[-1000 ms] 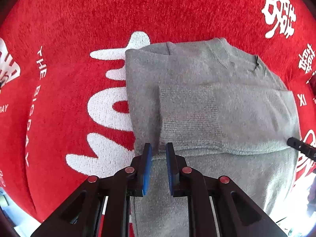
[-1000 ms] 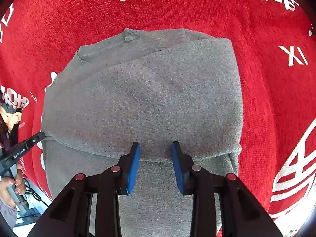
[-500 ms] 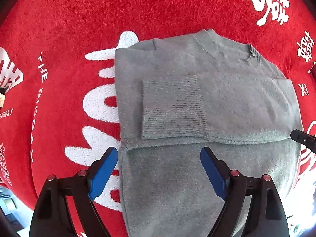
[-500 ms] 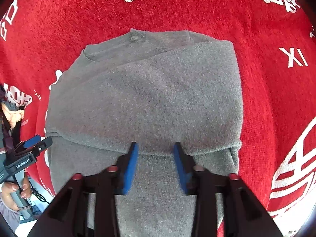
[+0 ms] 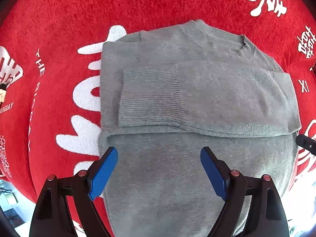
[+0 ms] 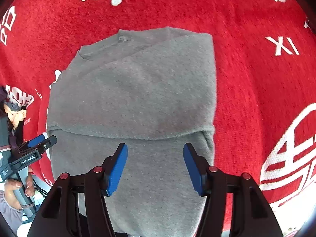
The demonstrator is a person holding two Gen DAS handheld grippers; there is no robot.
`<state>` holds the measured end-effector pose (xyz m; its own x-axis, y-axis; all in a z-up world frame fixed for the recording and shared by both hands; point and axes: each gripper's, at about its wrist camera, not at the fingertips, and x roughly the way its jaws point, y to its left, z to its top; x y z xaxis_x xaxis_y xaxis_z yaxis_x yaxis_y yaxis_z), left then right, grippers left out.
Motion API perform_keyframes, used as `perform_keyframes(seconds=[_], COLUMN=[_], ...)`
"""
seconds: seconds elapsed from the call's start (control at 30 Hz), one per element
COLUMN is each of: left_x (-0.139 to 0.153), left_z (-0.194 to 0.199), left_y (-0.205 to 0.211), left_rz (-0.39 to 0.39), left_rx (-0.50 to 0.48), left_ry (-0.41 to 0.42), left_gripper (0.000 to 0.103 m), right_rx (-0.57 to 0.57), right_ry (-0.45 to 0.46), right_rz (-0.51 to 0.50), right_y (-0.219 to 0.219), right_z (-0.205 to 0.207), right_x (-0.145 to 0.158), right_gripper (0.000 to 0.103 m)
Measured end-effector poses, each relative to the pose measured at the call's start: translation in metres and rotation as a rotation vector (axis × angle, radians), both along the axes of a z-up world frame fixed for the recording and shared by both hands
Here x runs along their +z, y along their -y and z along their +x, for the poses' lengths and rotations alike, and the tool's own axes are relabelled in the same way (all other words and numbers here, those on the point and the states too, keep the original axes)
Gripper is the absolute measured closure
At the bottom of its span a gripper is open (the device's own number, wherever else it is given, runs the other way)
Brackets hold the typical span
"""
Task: Fold small clothes
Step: 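Pinch the folded sleeve with the left tool and smooth it flat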
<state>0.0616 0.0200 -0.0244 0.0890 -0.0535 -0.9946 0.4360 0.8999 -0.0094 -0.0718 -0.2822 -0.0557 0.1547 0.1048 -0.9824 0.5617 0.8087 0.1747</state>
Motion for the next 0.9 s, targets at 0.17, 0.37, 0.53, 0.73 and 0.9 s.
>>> perform_keyframes(seconds=[0.17, 0.37, 0.53, 0.73, 0.9], left_x=[0.002, 0.010, 0.016, 0.009, 0.006], left_z=[-0.006, -0.021, -0.042, -0.071, -0.090], left_y=[0.013, 0.025, 0.024, 0.002, -0.024], left_rz=[0.013, 0.021, 0.003, -0.003, -0.018], left_rx=[-0.004, 0.011, 0.040, 0.088, 0.097], left_ry=[-0.005, -0.014, -0.027, -0.065, -0.080], left_gripper=[0.017, 0.017, 0.017, 0.017, 0.017], right_rx=[-0.009, 0.005, 0.033, 0.033, 0.027], right_ry=[-0.003, -0.009, -0.019, -0.021, 0.005], right_rz=[0.015, 0.047, 0.073, 0.125, 0.166], right_y=[0.009, 0.011, 0.010, 0.003, -0.015], right_z=[-0.009, -0.018, -0.026, -0.044, -0.064], right_x=[0.001, 0.003, 0.002, -0.004, -0.006], right_gripper=[0.040, 0.038, 0.038, 0.038, 0.038])
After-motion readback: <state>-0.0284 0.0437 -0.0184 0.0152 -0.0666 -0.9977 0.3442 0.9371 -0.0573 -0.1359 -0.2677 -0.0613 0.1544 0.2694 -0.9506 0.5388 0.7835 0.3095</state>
